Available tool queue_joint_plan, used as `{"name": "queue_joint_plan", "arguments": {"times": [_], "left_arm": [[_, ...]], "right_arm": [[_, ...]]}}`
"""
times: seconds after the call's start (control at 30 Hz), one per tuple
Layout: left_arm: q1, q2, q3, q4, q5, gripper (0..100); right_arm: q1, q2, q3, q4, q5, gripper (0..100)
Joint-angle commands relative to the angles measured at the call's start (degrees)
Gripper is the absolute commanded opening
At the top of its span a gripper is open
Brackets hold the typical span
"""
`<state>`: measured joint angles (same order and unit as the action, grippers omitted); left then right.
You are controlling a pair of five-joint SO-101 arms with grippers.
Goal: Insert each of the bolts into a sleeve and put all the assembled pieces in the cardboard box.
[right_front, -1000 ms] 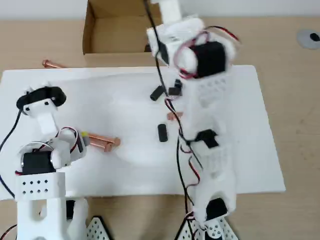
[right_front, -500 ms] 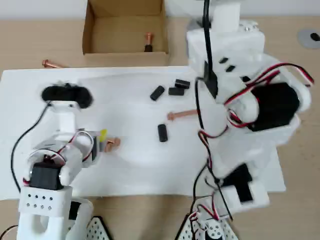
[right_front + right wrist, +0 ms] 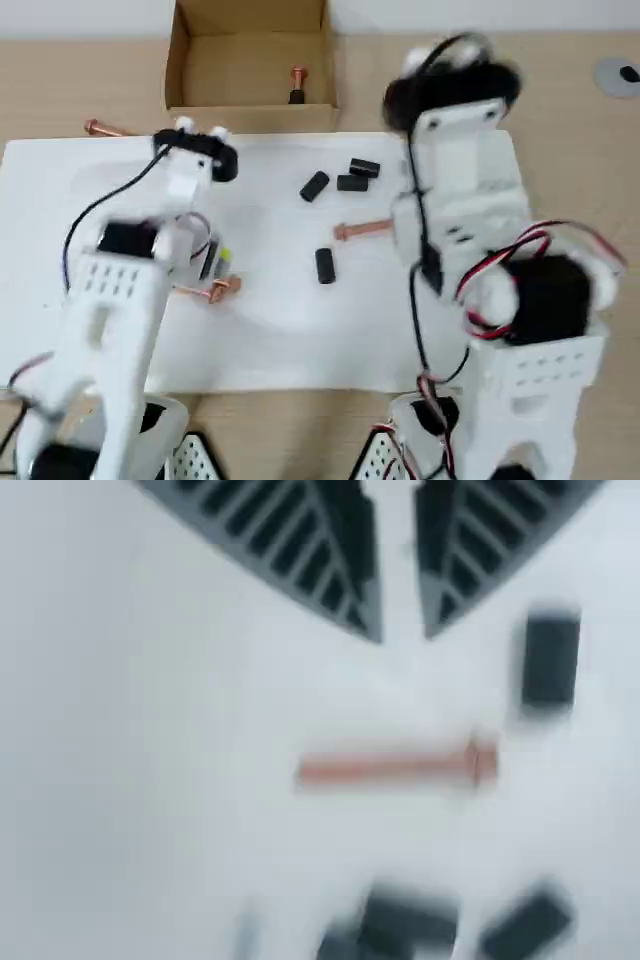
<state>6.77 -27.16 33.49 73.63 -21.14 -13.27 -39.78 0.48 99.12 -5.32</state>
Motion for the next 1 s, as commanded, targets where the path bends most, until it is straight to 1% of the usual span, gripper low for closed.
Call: {"name": "queue_joint_plan", "arguments": {"times": [0.0, 0.13, 0.2, 0.37, 0.5, 0.67, 0.97], "left_arm": [[2.0, 9.3, -8.0, 3.0, -5.2, 20], [1.8, 12.6, -8.5, 4.0, -18.5, 20], [0.4, 12.9, -8.7, 4.8, -25.1, 20], [-3.4, 12.9, -9.0, 6.9, -41.6, 20], [-4.2, 12.9, -9.1, 9.2, -54.0, 20], [-4.6, 13.0, -10.4, 9.0, -65.1, 20], [-4.1, 13.1, -12.7, 8.9, -76.0, 20]], "right_arm": [[-1.4, -7.3, 13.1, -4.5, 0.2, 3.9], [-1.4, -12.8, 20.8, -6.5, 0.2, 3.9], [-1.5, -14.4, 23.0, -6.6, 0.3, 3.9], [-1.3, -15.8, 25.2, -6.1, 0.3, 3.9], [-1.2, -15.8, 25.2, -6.1, 0.3, 3.9], [-1.2, -15.7, 25.3, -6.0, 0.3, 3.9], [-1.2, -15.8, 29.2, -5.1, 0.2, 3.9]]}}
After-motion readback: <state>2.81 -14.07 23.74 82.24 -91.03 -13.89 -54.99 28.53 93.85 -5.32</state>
